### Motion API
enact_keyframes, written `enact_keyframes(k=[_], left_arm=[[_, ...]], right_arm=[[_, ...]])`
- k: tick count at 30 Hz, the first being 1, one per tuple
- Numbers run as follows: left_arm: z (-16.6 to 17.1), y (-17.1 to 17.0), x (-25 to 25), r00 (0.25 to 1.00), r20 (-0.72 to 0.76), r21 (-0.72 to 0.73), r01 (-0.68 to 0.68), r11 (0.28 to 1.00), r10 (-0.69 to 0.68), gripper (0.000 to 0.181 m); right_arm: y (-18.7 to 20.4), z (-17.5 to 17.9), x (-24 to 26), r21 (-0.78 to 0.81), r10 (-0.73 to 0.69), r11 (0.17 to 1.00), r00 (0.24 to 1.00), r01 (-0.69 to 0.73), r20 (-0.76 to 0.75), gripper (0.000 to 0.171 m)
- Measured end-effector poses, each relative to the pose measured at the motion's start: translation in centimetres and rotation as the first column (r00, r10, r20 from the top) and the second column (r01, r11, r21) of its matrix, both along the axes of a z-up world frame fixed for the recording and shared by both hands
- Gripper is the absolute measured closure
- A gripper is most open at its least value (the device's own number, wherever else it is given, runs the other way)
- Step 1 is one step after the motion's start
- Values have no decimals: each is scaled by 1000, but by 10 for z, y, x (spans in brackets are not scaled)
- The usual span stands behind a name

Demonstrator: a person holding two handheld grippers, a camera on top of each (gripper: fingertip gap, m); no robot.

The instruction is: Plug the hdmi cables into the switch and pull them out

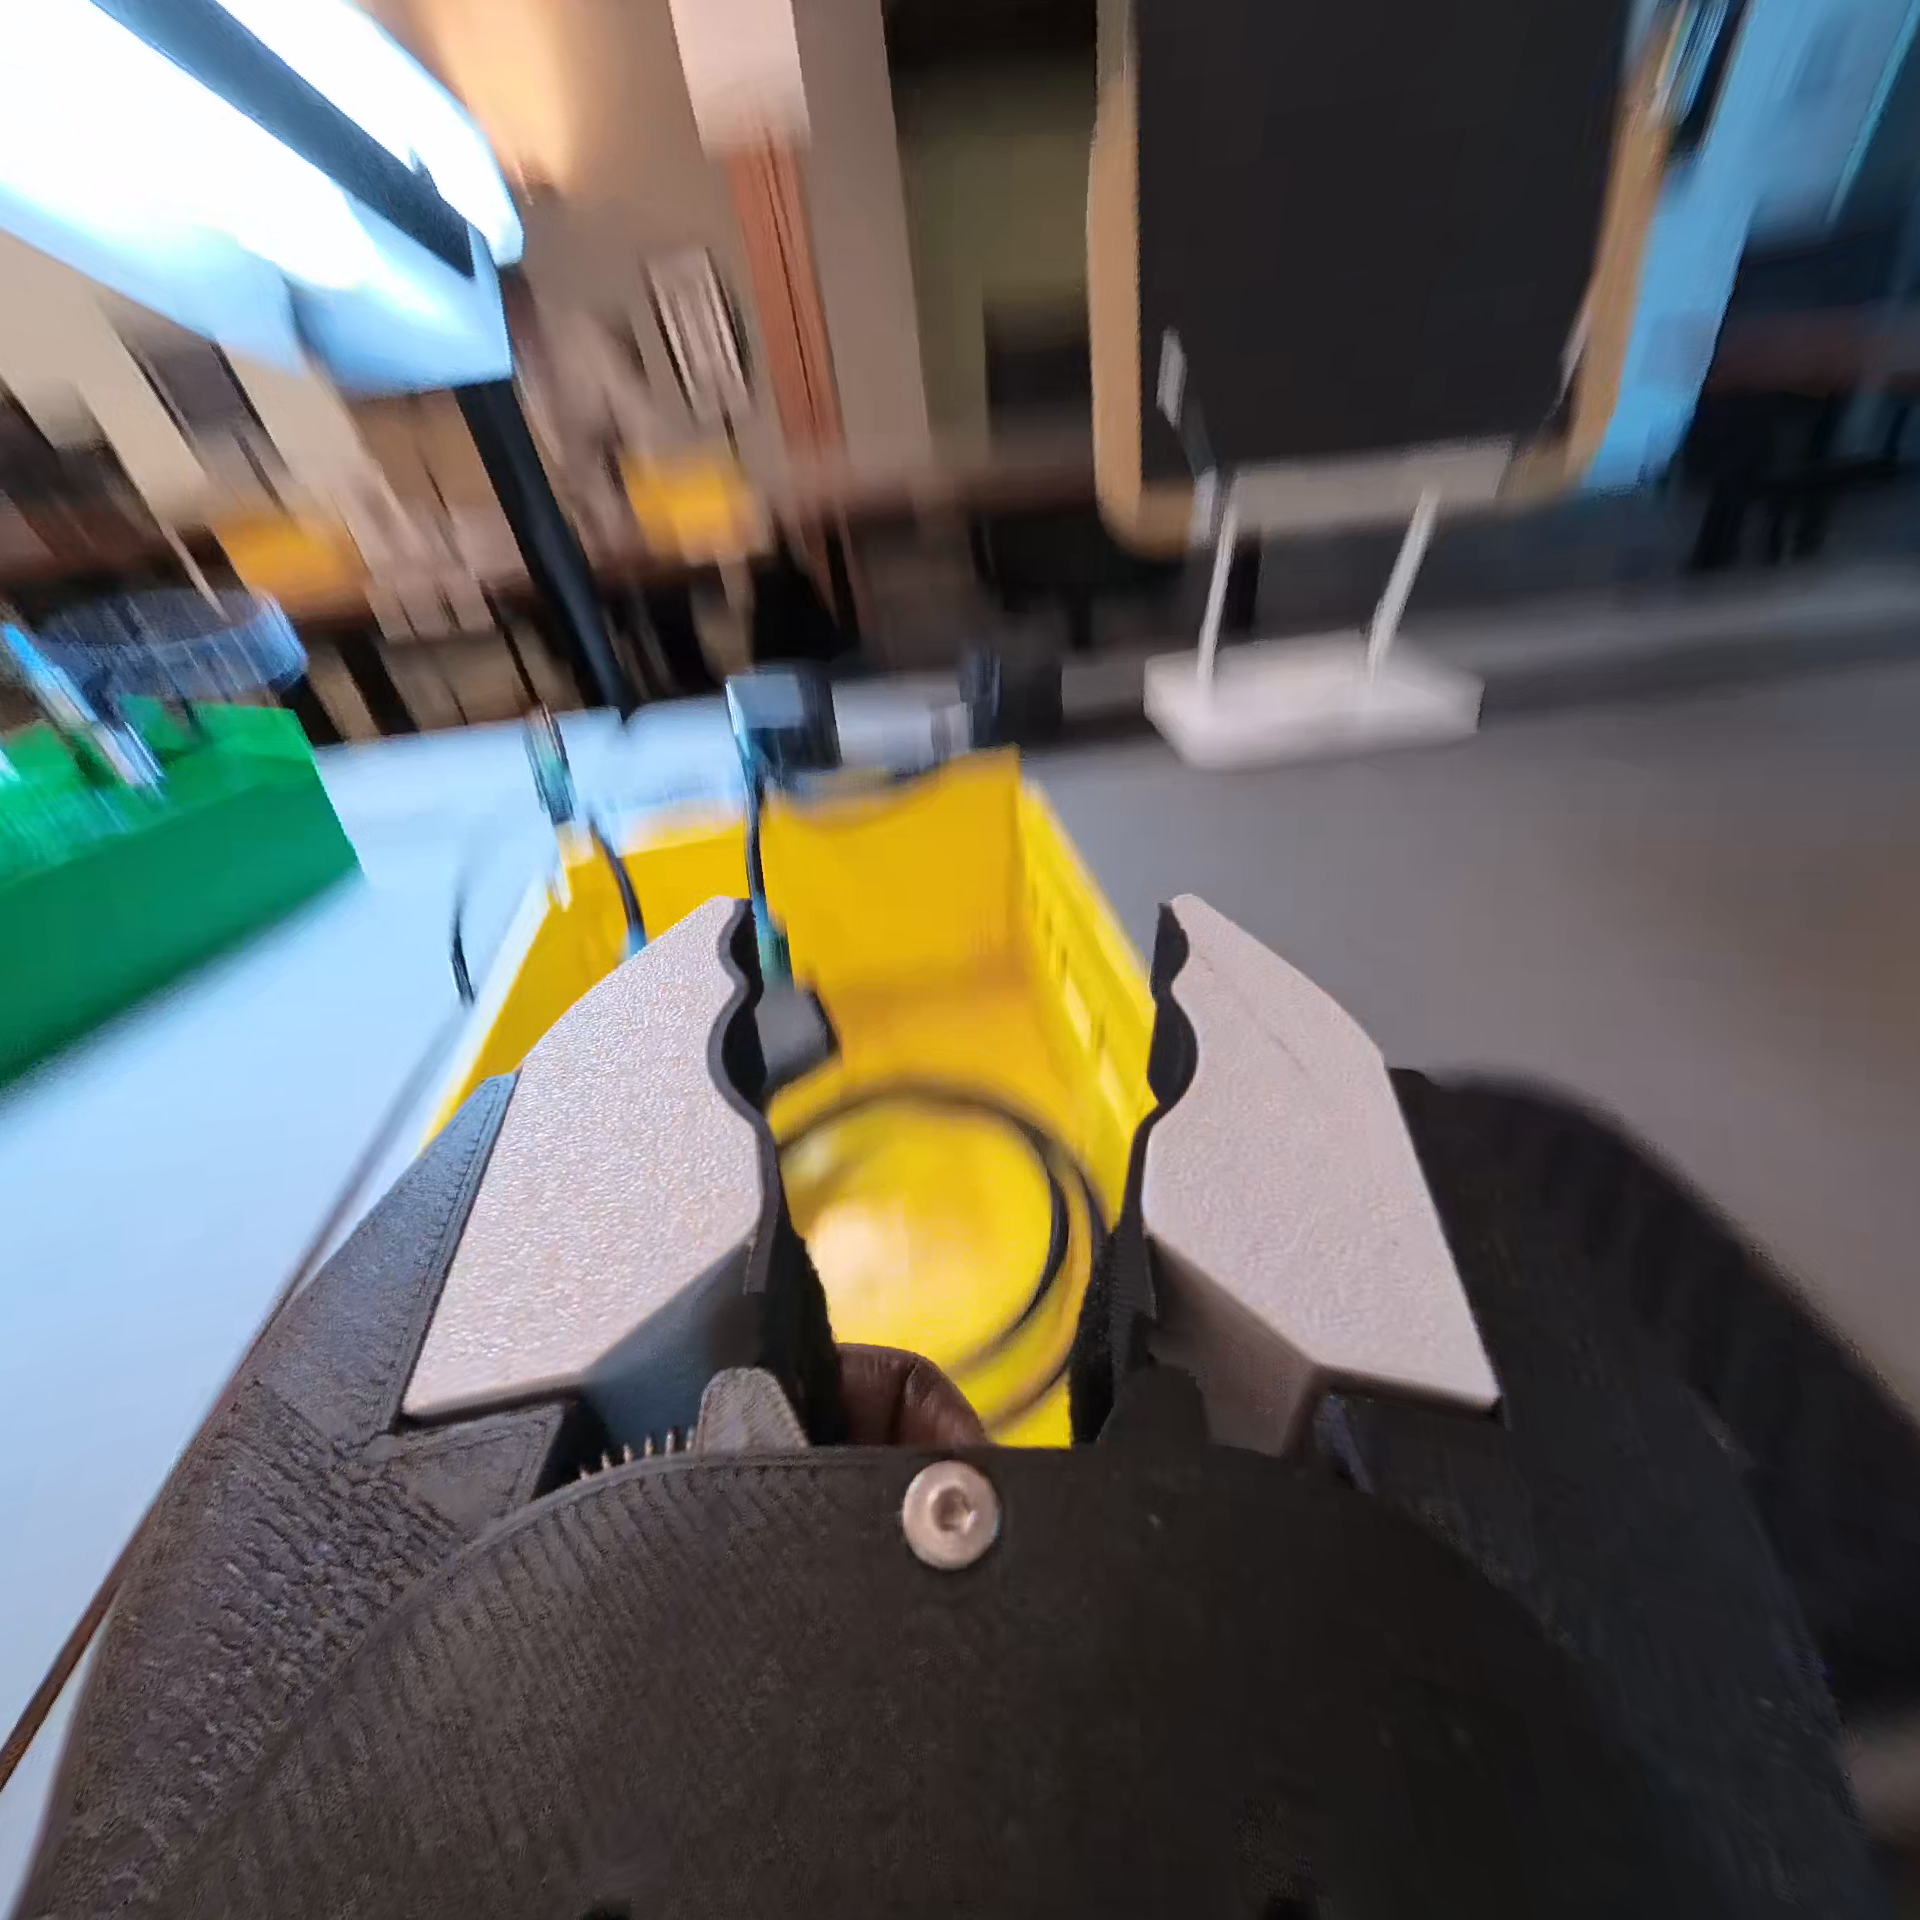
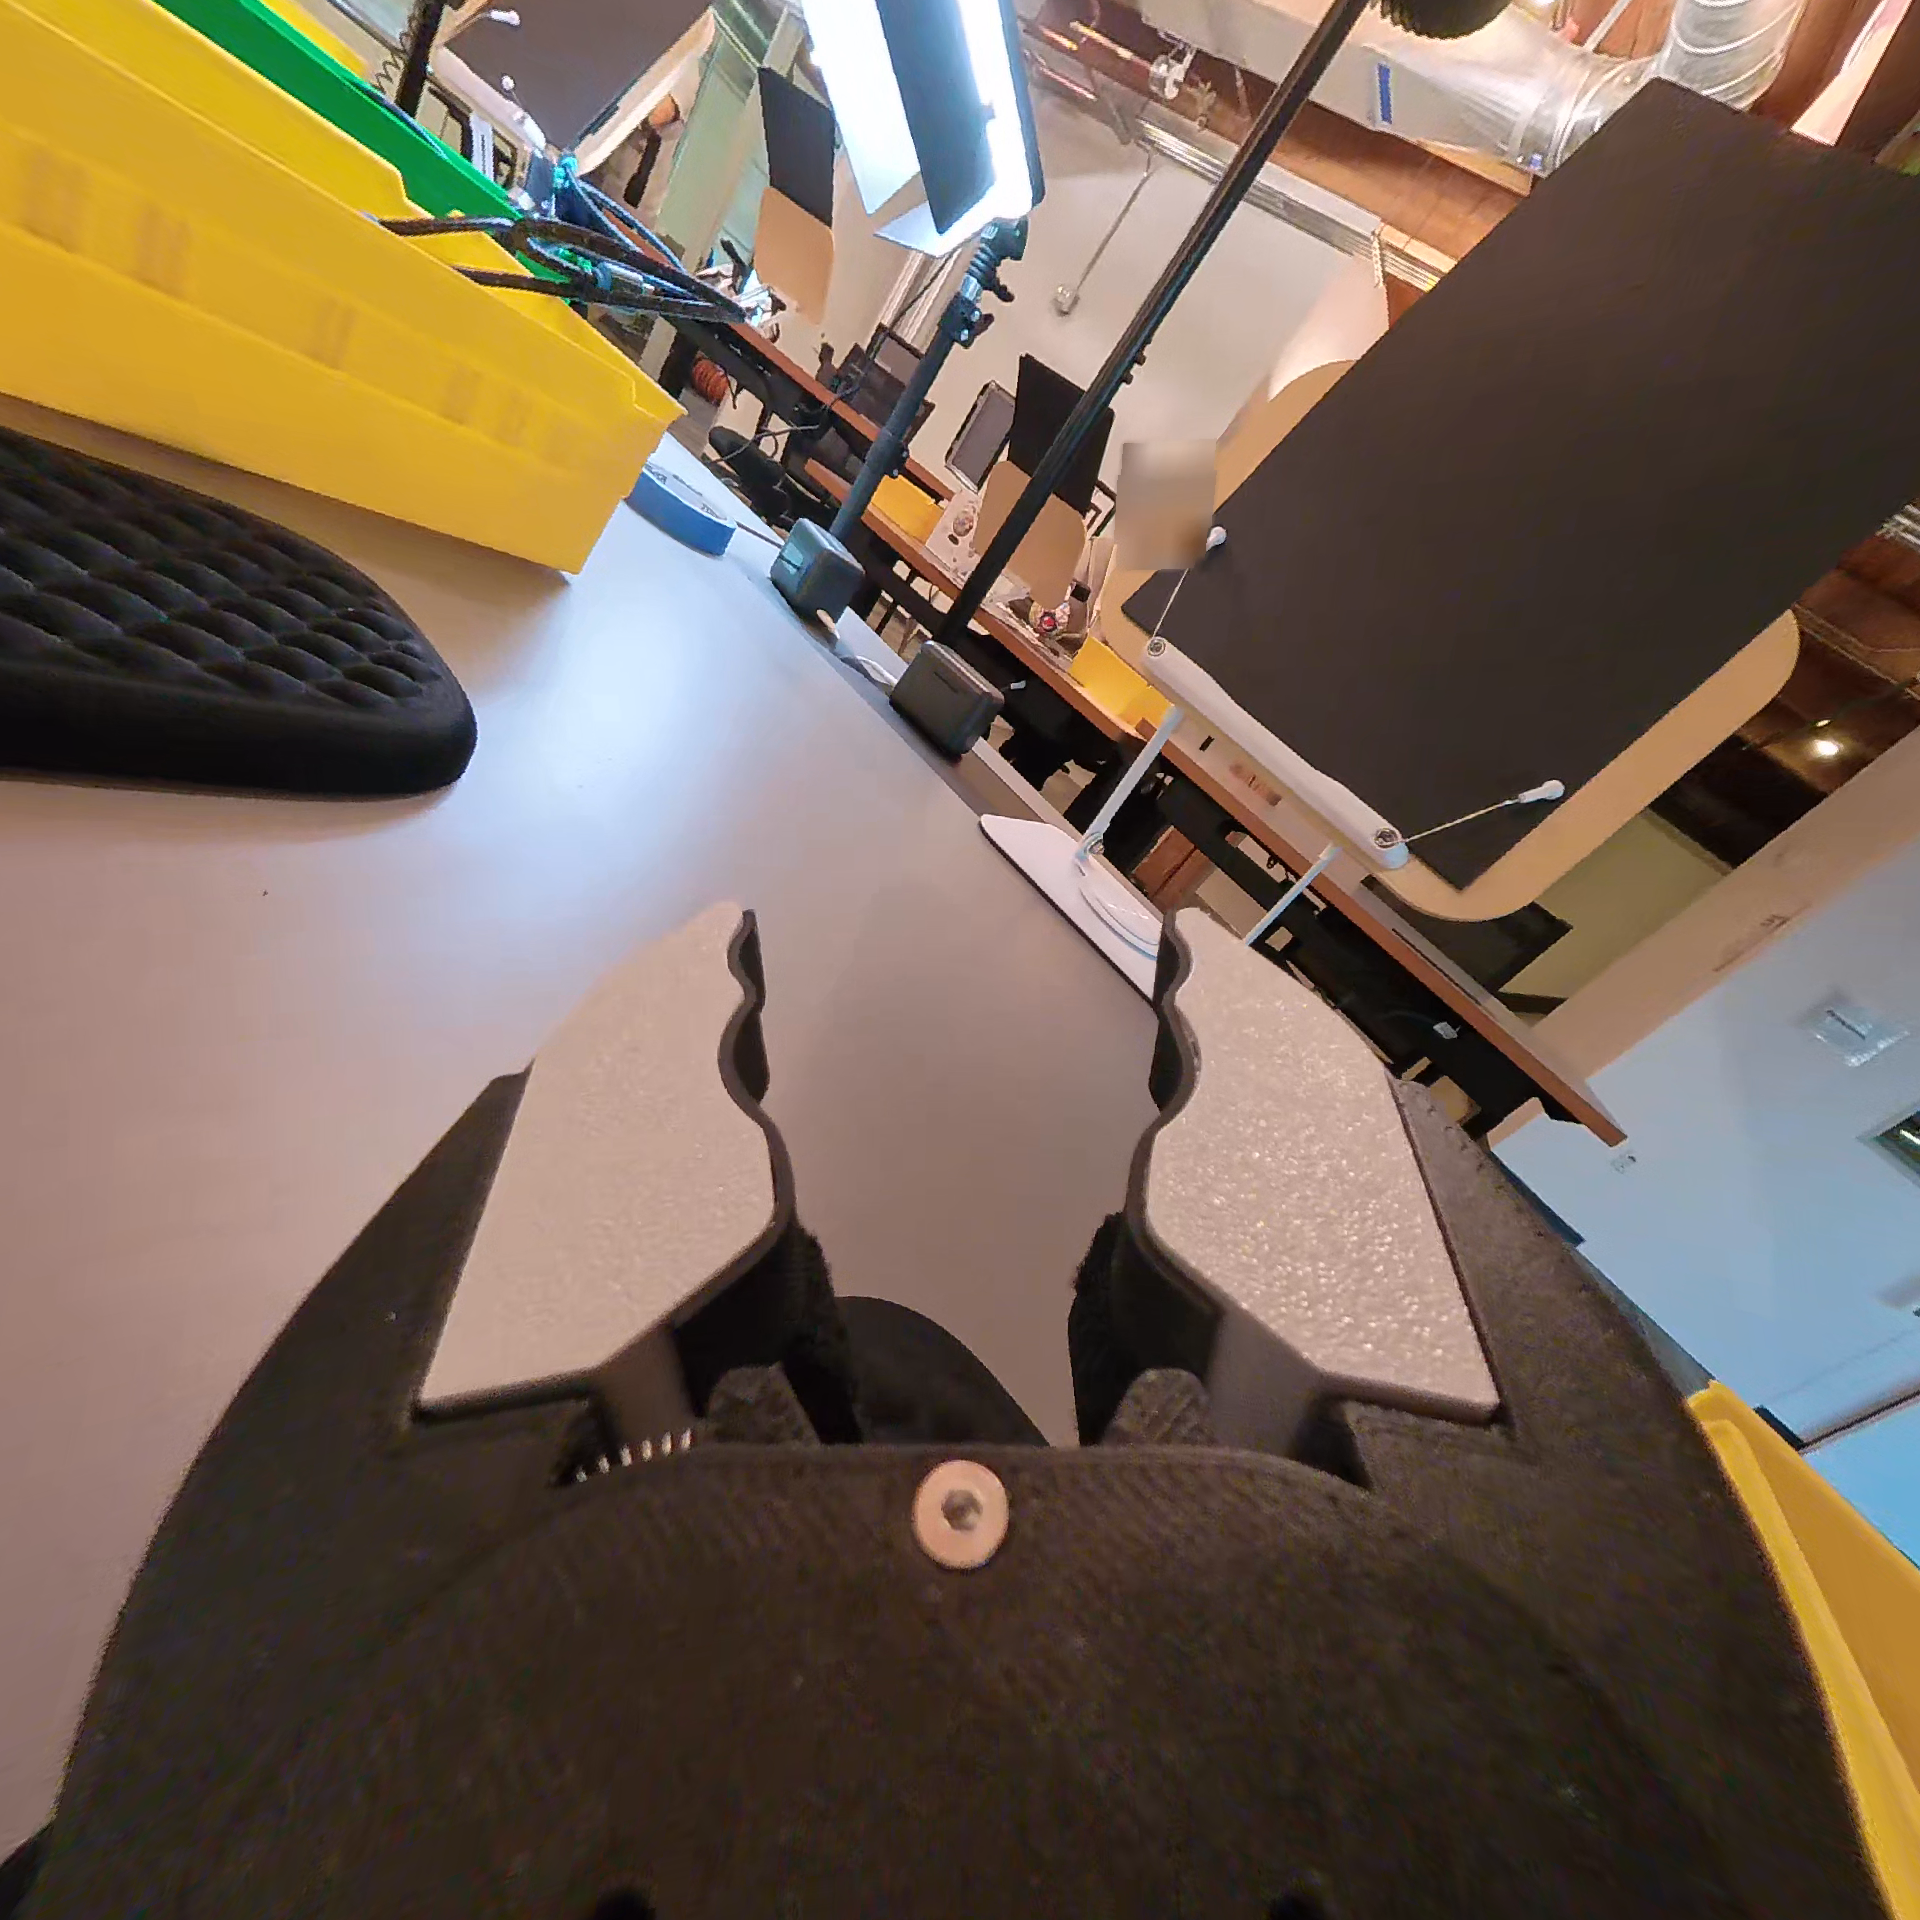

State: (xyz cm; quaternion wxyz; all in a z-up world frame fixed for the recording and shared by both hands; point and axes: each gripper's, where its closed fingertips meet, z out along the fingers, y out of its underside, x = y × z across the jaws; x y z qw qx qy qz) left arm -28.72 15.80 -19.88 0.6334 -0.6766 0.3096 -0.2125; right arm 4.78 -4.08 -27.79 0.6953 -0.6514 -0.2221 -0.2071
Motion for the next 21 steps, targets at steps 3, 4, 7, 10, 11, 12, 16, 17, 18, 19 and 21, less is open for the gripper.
enact_keyframes(k=[3,4,7,10,11,12,16,17,18,19,21], left_arm=[[-35,26,-11,983,-180,-223,-75,972,34,109],[-48,36,-14,971,-236,-289,-105,952,35,110],[-85,67,-24,927,-371,-420,-217,881,51,113],[-118,91,-29,899,-435,-502,-296,813,59,114],[-126,97,-31,890,-451,-518,-320,793,64,115],[-133,101,-31,886,-459,-533,-329,780,61,115],[-147,113,-26,878,-476,-555,-348,756,55,117],[-150,117,-26,874,-482,-554,-361,750,65,117],[-155,120,-26,870,-487,-559,-372,741,70,118],[-161,122,-26,868,-492,-570,-377,730,64,118],[-178,125,-26,858,-512,-586,-385,713,43,122]], right_arm=[[0,-1,-2,-4,1,1000,1000,-1,16,98],[0,-2,-2,-6,2,1000,1000,-2,22,98],[1,-3,-4,-14,6,1000,999,-5,38,98],[1,-5,-5,-21,11,1000,999,-10,46,99],[1,-5,-5,-23,12,1000,999,-11,48,99],[1,-6,-6,-24,14,1000,999,-13,50,99],[1,-8,-8,-35,22,999,997,-20,67,100],[1,-8,-9,-38,23,999,997,-20,75,100],[1,-9,-10,-41,24,999,996,-21,82,100],[1,-10,-10,-44,26,999,996,-22,90,100],[2,-11,-12,-52,32,998,994,-26,102,100]])
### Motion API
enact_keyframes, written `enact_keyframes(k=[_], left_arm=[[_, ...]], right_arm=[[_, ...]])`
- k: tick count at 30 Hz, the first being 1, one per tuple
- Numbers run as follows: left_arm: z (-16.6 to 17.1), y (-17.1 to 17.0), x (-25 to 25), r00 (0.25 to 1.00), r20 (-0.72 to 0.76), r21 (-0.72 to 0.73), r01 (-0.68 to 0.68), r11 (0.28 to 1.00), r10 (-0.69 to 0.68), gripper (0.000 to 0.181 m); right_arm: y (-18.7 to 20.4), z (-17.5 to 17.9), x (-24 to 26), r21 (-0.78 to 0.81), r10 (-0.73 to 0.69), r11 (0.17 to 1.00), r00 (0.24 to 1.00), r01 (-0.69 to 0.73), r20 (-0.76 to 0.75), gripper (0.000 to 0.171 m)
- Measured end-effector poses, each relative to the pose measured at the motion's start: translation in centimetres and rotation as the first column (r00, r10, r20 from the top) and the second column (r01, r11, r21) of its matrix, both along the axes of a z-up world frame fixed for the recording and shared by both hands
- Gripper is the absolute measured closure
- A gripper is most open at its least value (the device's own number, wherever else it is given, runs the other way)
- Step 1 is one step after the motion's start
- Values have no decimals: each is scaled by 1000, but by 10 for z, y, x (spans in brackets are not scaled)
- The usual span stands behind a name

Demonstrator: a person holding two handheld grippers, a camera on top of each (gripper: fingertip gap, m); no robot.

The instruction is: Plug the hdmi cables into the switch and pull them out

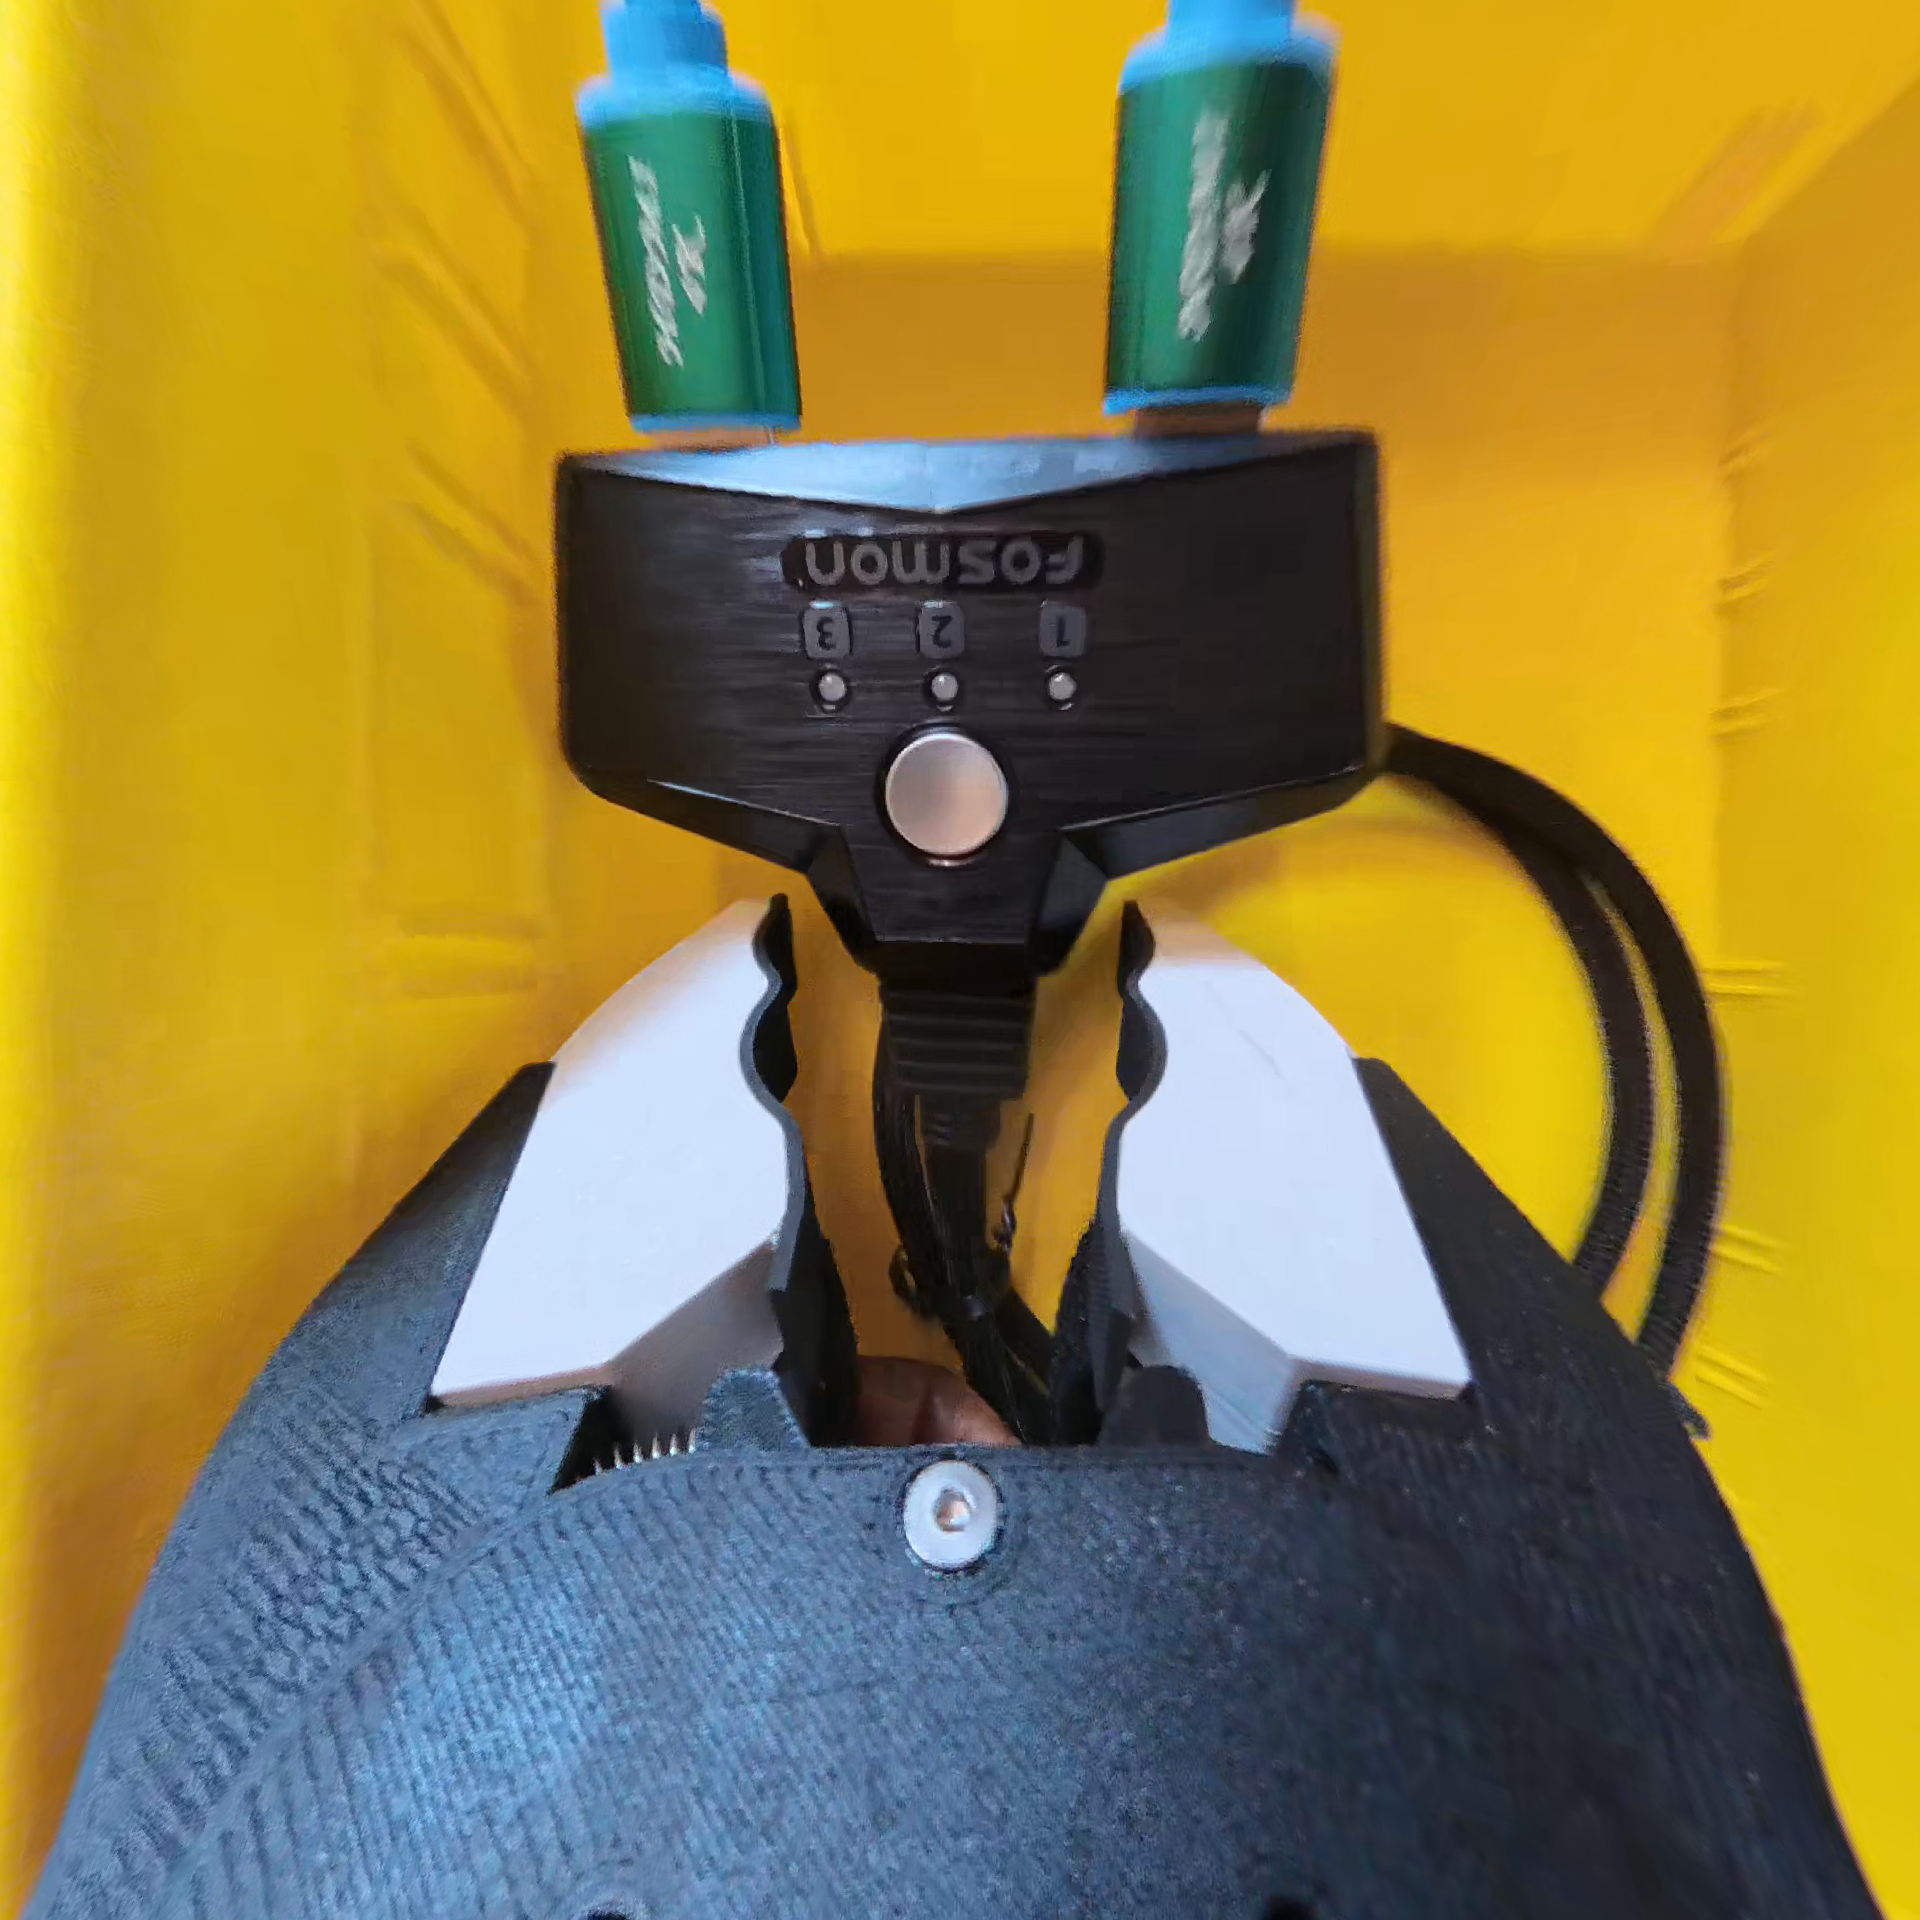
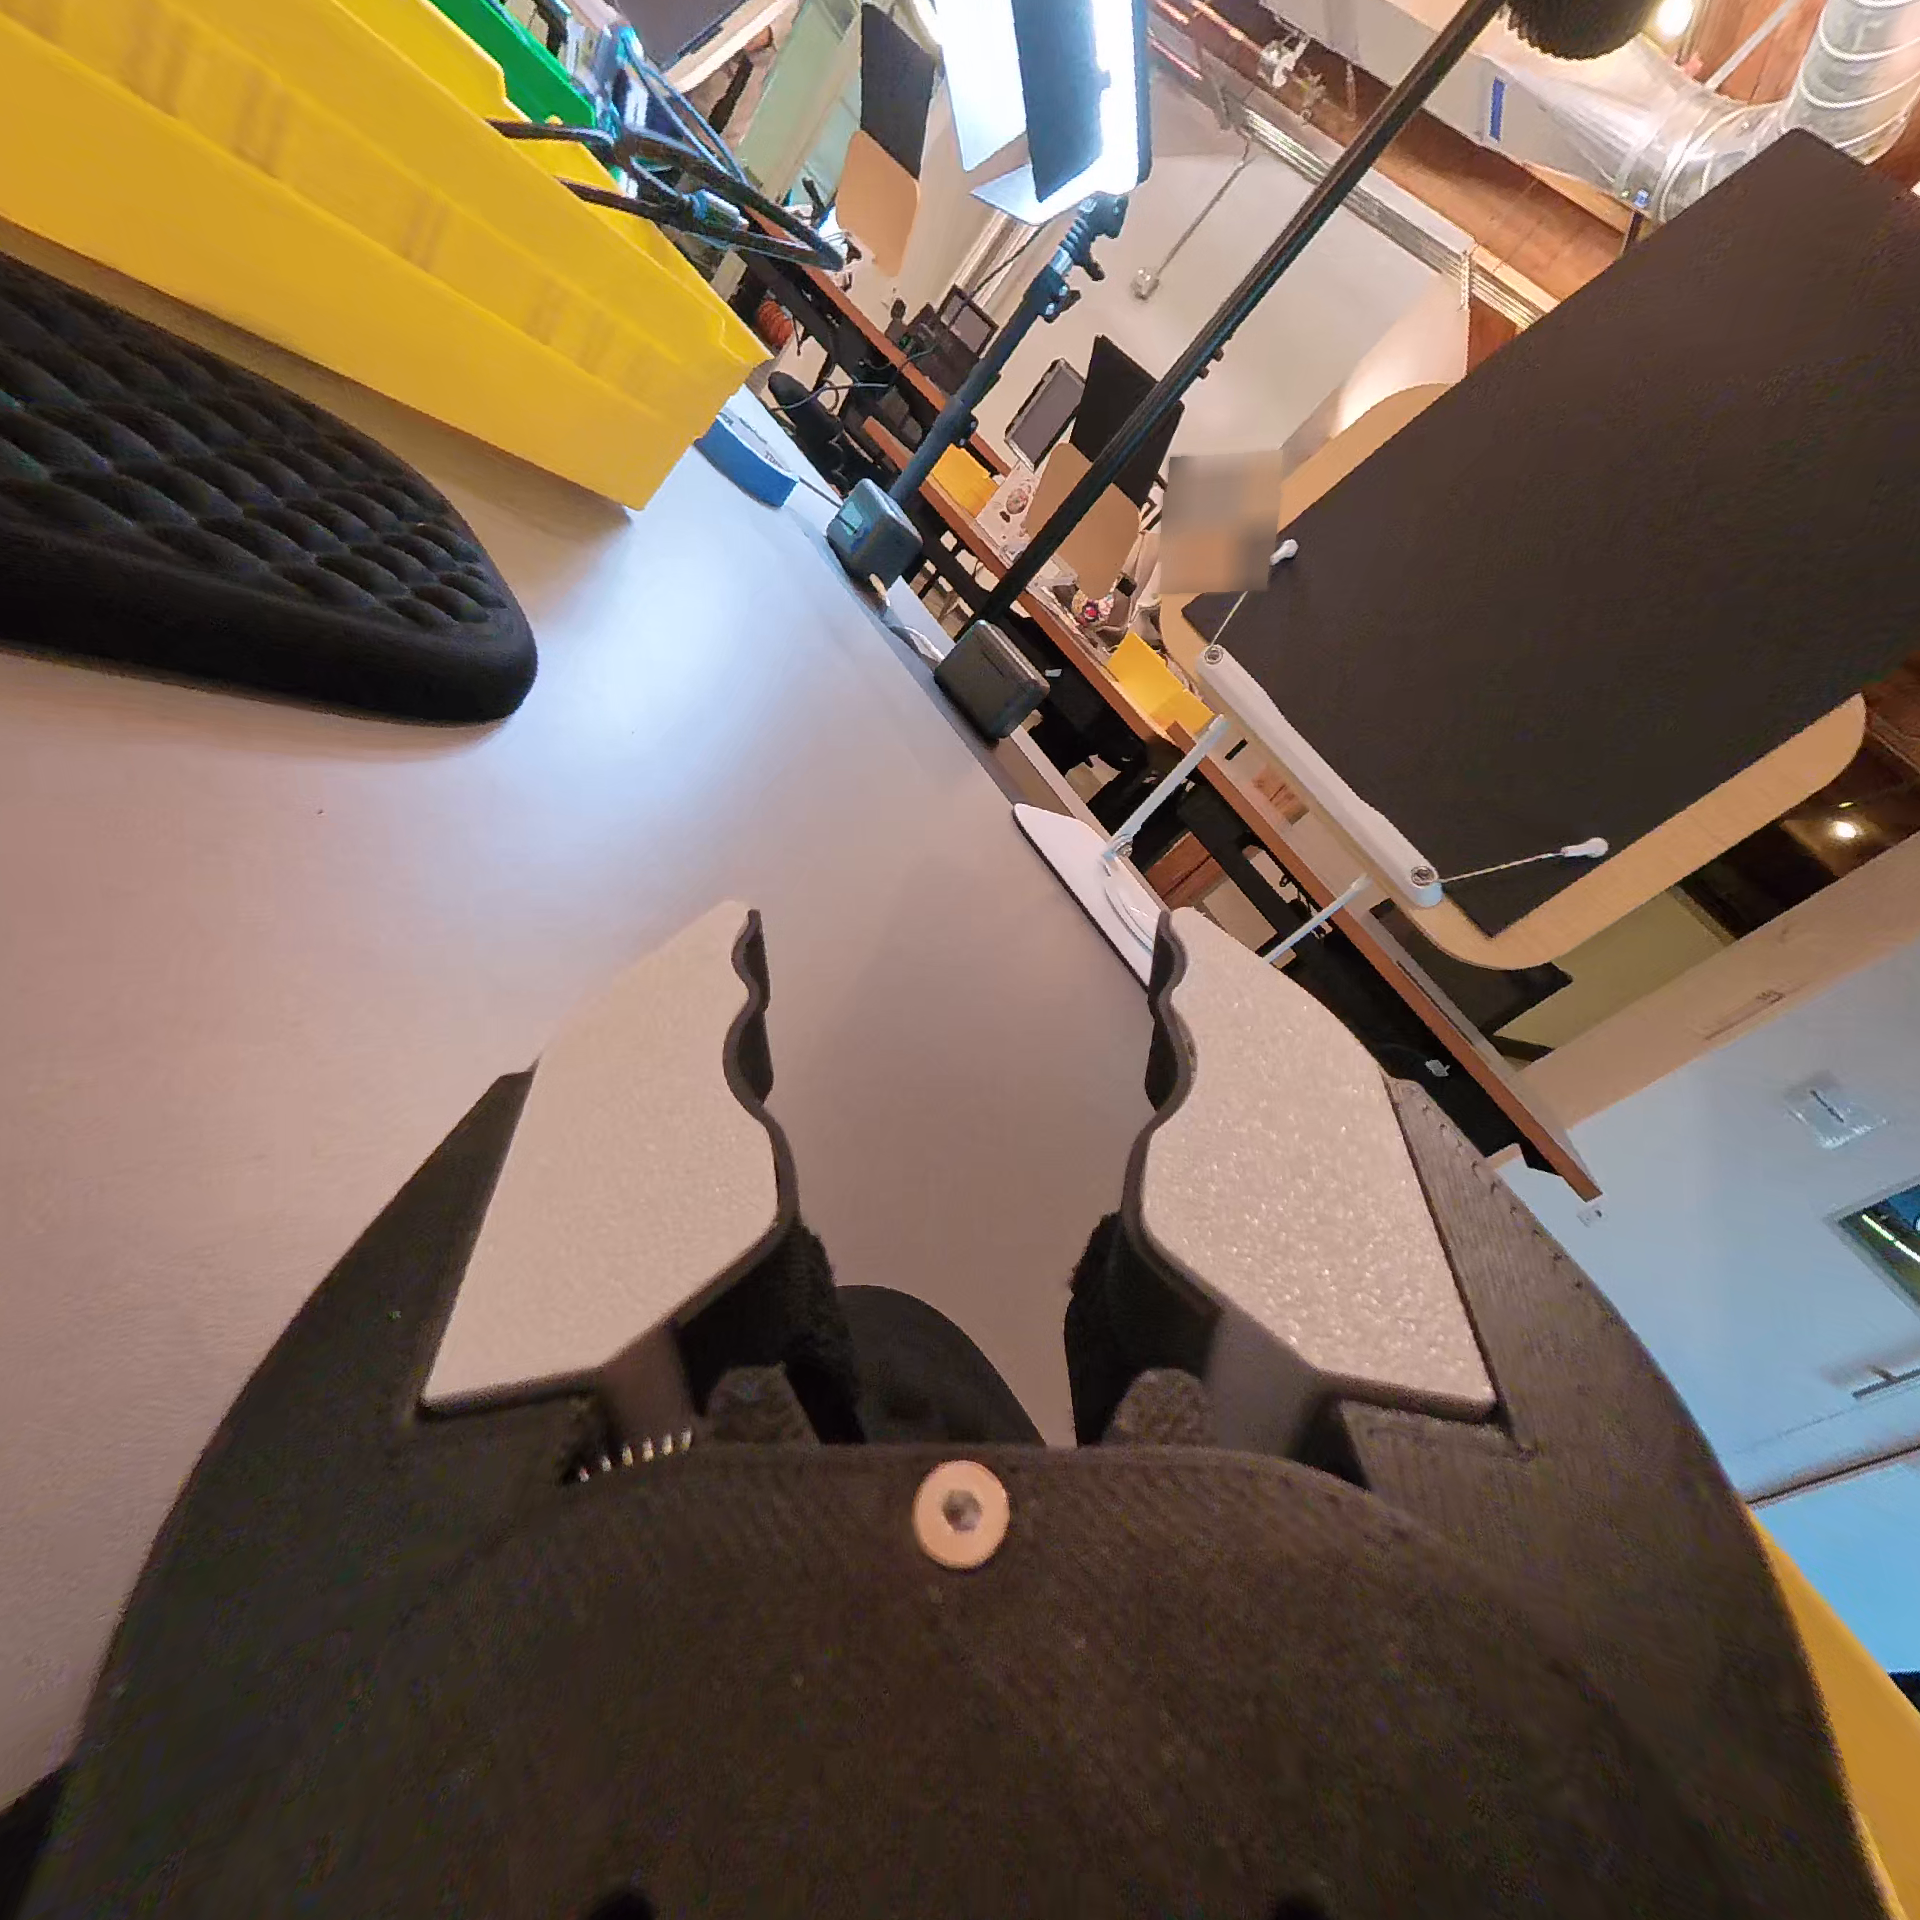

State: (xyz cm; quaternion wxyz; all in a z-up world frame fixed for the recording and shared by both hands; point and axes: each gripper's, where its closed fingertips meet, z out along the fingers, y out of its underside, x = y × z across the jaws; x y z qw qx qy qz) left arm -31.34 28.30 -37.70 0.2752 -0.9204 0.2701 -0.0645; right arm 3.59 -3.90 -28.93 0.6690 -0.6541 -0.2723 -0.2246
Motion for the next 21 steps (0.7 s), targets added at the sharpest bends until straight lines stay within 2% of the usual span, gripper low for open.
enact_keyframes(k=[1,2,3,8,14,17,21], left_arm=[[-1,5,6,998,55,28,6,1000,-8,126],[0,9,11,992,125,53,2,999,-9,137],[-1,10,11,989,146,72,5,997,-16,138],[10,4,6,995,82,200,37,979,-54,141],[52,-12,10,988,103,402,61,914,-111,142],[65,-17,15,981,143,445,57,894,-133,143],[80,-14,24,950,264,425,44,904,-170,143]], right_arm=[[0,-1,-1,-4,2,1000,1000,-2,5,100],[0,-1,-1,-7,3,1000,1000,-3,10,100],[0,-2,-2,-9,4,1000,1000,-4,14,100],[2,-6,-4,-31,6,1000,999,-5,45,101],[3,-12,-7,-57,12,998,996,-7,89,101],[3,-12,-8,-60,14,998,995,-8,96,101],[2,-11,-8,-51,15,999,995,-10,95,101]])
